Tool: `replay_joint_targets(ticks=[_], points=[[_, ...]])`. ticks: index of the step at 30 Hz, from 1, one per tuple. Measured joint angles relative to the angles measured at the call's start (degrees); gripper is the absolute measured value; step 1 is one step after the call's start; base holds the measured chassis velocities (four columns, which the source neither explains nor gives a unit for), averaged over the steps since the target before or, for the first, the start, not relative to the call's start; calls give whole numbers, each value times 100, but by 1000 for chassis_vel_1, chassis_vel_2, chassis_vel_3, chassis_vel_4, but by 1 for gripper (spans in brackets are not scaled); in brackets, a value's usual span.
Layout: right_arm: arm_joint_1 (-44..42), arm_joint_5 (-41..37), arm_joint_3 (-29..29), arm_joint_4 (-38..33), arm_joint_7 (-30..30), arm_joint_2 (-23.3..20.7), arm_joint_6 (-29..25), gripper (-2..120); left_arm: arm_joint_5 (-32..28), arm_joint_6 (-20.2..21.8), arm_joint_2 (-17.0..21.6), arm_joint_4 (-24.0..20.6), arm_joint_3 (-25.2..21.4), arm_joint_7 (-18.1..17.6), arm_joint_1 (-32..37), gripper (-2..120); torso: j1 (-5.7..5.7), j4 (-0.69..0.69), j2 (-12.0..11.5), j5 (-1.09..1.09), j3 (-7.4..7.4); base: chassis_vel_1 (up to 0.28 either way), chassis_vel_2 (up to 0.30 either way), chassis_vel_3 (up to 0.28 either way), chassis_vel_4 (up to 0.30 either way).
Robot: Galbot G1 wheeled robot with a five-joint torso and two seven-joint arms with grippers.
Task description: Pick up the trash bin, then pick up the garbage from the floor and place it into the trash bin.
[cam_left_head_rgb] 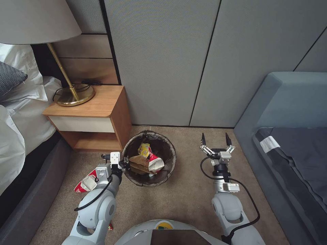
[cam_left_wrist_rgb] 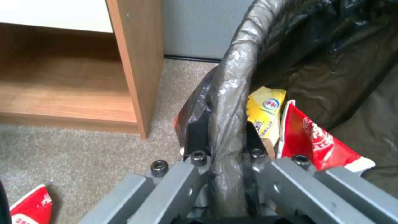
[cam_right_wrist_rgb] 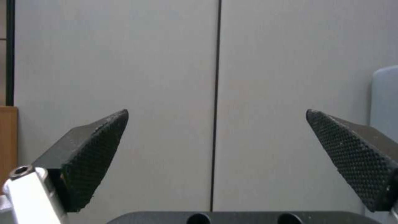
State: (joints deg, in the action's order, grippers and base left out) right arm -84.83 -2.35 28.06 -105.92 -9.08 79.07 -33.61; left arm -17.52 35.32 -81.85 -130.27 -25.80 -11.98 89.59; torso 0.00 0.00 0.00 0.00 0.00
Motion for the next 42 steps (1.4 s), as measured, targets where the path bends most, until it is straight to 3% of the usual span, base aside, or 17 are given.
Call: replay_joint_targets(ticks=[25, 42], points=[[129, -46, -44, -28, 127, -25, 68, 99, -30, -19, -14, -46, 4, 21, 12, 0, 0, 0, 0, 0, 0, 0, 0, 0, 0], [243, -91, -97, -28, 201, -30, 136, 99, -52, -19, -35, -84, -12, 24, 38, 0, 0, 0, 0, 0, 0, 74, 78, 74, 76]])
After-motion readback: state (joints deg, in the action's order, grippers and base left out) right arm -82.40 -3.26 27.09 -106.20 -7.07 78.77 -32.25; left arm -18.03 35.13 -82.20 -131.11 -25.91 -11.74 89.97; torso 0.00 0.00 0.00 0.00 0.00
